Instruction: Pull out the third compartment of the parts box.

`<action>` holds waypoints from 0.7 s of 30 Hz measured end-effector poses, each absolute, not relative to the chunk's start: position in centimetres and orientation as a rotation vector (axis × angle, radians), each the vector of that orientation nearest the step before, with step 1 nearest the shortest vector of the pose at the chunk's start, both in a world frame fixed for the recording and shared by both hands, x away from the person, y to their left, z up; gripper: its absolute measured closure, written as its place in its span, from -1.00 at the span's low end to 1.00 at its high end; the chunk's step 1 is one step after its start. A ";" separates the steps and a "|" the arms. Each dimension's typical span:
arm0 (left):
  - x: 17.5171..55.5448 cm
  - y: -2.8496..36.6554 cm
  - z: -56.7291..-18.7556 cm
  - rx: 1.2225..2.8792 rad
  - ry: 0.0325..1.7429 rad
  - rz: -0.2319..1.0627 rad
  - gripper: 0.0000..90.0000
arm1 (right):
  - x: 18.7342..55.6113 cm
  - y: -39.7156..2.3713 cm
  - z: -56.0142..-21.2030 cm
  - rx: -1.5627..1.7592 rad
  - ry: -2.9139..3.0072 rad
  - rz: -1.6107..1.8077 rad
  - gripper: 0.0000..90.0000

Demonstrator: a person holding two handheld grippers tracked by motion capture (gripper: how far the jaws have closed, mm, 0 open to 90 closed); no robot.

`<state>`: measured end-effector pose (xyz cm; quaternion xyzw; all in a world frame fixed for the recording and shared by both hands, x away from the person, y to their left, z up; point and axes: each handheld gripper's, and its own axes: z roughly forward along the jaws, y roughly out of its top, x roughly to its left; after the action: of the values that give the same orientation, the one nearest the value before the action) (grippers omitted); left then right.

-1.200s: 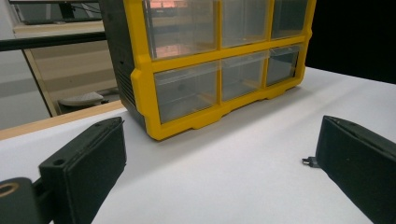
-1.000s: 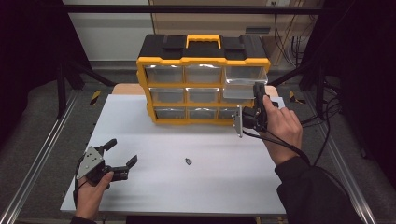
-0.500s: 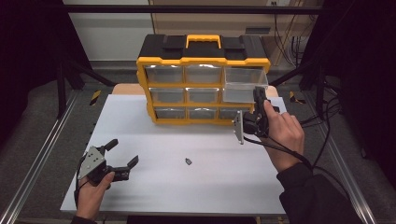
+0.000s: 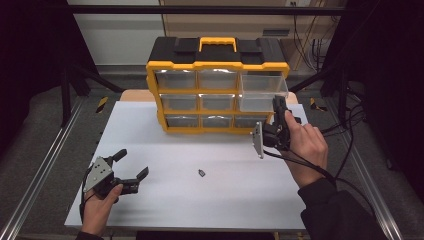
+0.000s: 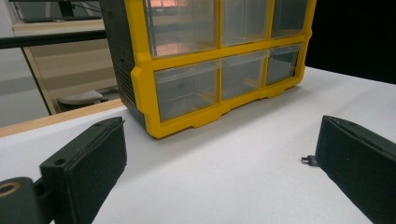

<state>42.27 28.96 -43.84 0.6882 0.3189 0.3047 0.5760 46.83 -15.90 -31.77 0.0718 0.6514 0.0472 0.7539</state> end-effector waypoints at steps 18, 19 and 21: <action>42.3 29.0 -43.9 1.612 0.747 0.713 -0.96 | 45.6 -15.9 -31.7 0.156 1.420 0.114 0.81; 42.3 28.9 -43.9 1.612 0.747 0.713 -0.96 | 45.6 -15.9 -31.7 0.157 1.421 0.115 0.81; 42.3 28.9 -43.9 1.613 0.747 0.713 -0.96 | 45.5 -15.9 -31.7 0.159 1.424 0.115 0.81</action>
<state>42.29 28.93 -43.86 0.6886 0.3191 0.3043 0.5756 45.50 -15.92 -31.68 0.0727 0.6521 0.0525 0.7528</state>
